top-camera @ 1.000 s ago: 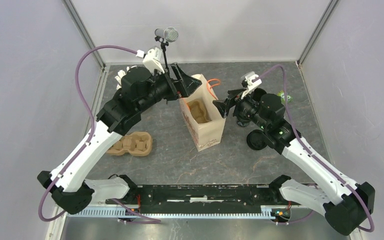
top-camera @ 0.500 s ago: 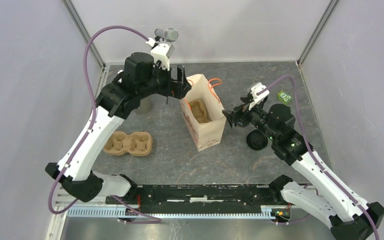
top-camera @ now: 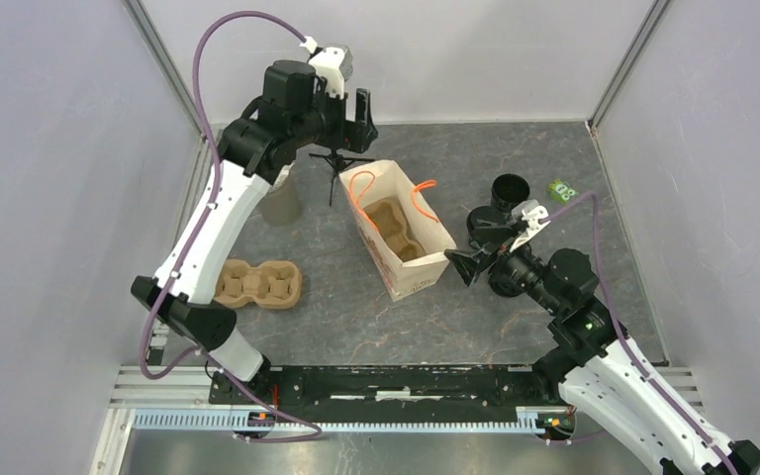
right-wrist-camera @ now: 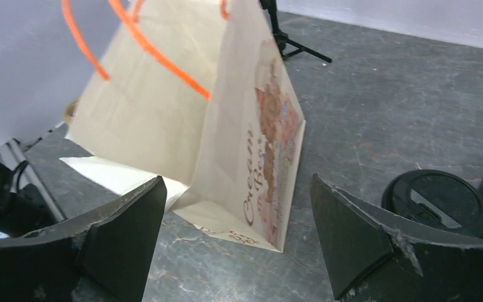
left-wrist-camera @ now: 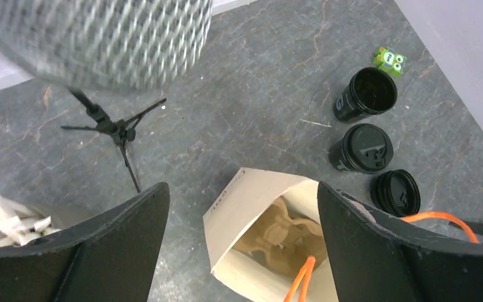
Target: Pack the takeout coffee
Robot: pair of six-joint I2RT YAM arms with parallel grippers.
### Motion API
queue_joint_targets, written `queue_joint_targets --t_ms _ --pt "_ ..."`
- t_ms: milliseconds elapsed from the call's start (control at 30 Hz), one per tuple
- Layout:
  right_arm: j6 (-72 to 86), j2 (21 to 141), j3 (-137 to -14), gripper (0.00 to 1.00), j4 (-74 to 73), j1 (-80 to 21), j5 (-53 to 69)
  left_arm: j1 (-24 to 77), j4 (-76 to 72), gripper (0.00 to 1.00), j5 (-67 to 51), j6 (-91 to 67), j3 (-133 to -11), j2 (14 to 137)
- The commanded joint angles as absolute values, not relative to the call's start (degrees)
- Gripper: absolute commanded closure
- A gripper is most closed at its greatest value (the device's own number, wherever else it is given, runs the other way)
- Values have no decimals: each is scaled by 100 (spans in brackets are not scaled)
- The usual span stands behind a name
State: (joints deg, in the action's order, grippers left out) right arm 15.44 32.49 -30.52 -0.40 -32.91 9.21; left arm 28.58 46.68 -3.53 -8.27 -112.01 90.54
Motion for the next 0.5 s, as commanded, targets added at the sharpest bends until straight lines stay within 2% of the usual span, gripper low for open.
queue_joint_targets --t_ms 0,300,467 --pt "1936 3245 -3499 6 82 -3300 1282 2806 4742 8 -792 -411 -11909 9472" --pt "2447 4238 -4611 5 537 -3296 830 2592 4912 7 -1362 -9 -11901 10072" --pt "2489 4557 -5309 7 -116 -3298 502 2411 5019 12 -2002 253 -12137 10478"
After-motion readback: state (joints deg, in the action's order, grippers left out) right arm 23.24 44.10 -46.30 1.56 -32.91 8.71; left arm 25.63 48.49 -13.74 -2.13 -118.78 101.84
